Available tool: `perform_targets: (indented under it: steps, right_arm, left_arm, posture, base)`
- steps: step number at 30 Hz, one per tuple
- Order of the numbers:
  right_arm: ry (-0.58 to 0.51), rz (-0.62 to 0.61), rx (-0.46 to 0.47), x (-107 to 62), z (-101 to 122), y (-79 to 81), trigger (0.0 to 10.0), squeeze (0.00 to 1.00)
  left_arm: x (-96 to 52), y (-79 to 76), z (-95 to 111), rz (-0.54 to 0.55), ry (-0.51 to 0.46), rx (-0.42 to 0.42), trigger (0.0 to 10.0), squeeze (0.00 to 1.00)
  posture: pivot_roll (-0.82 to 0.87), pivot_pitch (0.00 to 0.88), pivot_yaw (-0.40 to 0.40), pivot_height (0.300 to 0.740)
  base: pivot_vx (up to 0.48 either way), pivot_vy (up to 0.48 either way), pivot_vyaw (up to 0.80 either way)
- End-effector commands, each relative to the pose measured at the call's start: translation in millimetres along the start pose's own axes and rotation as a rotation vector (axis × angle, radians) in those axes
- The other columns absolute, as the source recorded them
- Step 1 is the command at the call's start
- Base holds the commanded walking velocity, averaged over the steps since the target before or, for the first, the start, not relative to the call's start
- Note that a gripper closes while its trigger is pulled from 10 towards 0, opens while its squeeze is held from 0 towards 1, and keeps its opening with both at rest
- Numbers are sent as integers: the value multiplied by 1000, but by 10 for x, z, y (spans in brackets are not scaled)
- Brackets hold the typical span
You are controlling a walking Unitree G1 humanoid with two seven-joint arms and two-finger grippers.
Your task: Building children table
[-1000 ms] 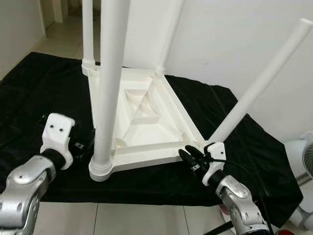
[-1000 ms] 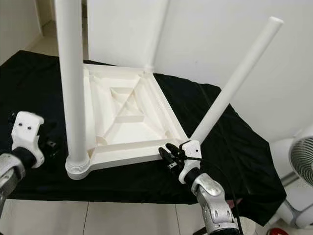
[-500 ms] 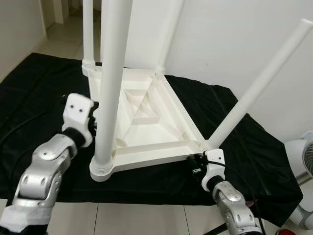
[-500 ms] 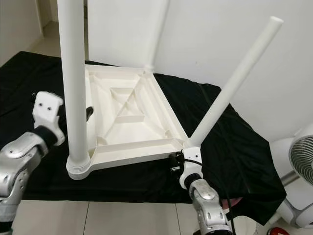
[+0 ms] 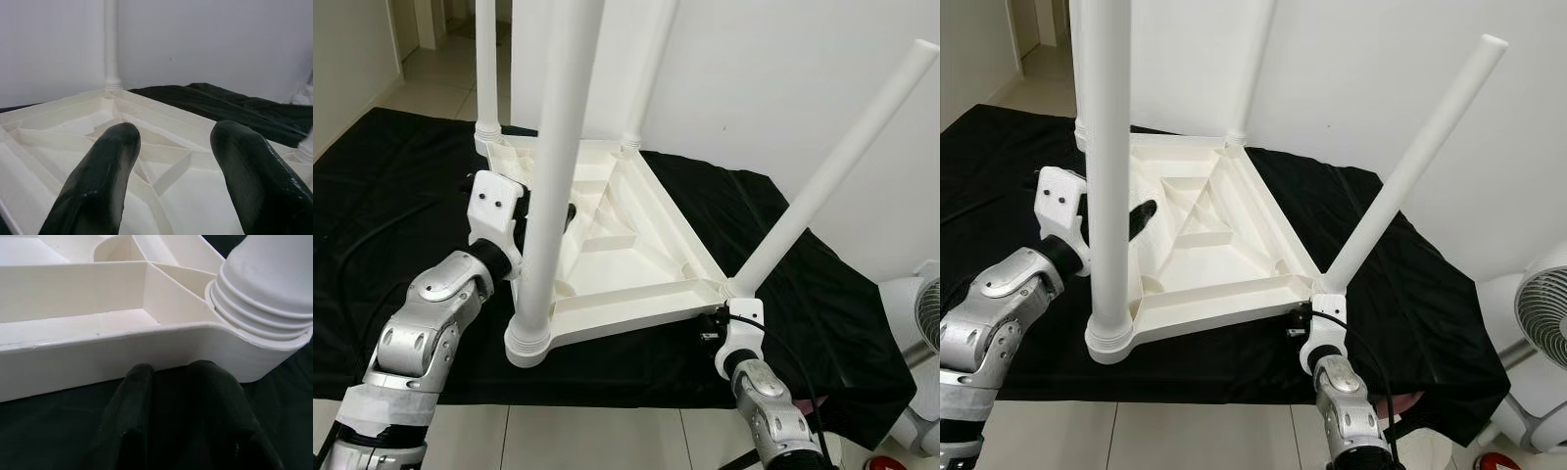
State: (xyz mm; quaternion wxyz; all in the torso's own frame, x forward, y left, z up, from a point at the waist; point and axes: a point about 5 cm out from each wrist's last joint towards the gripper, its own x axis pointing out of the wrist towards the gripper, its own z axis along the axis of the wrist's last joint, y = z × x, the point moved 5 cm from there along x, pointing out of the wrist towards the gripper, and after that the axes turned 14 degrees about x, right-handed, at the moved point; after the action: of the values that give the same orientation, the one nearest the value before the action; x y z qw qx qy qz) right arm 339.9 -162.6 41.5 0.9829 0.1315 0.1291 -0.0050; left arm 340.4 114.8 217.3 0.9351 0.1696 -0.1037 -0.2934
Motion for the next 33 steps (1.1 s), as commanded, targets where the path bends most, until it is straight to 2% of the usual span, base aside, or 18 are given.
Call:
perform_targets:
  steps: [1,4,5,6,11,15,17,22,33]
  right_arm:
    - [-23,-34,6,78,94,-49,10000,0]
    - [-33,-52,12,147,160,-70,10000,0]
    - [-33,-52,12,147,160,-70,10000,0]
    - [-38,-48,4,178,189,-65,10000,0]
    - [-44,-56,-1,210,213,-81,10000,0]
    - [-63,-82,3,347,348,-139,10000,0]
    - [-68,-88,3,387,390,-149,10000,0]
    - [-69,-100,14,443,437,-164,10000,0]
    - [-80,-127,36,553,519,-118,10000,0]
  left_arm:
    - [-84,-593,141,-485,-118,-12,10000,0]
    - [-147,-721,197,-571,-140,-29,10000,0]
    - [-147,-721,197,-571,-140,-29,10000,0]
    - [-187,-805,218,-623,-148,-34,10000,0]
    - [-213,-890,232,-662,-152,-52,10000,0]
    - [-242,-1165,330,-743,-182,-94,10000,0]
    - [-234,-1223,354,-750,-184,-96,10000,0]
    - [-210,-1262,437,-738,-208,-121,10000,0]
    - [-124,-1327,541,-711,-234,-120,10000,0]
  posture:
    - [42,0,-163,740]
    - [47,0,-167,740]
    - [47,0,-167,740]
    - [51,0,-169,740]
    - [51,0,-166,740]
    - [40,0,-149,740]
    - [40,0,-149,740]
    - [37,0,-141,740]
    - [38,0,-136,740]
  base:
    - [0,0,0]
    - [0,0,0]
    - [0,0,0]
    - [0,0,0]
    - [0,0,0]
    - [0,0,0]
    - [0,0,0]
    - [0,0,0]
    - [0,0,0]
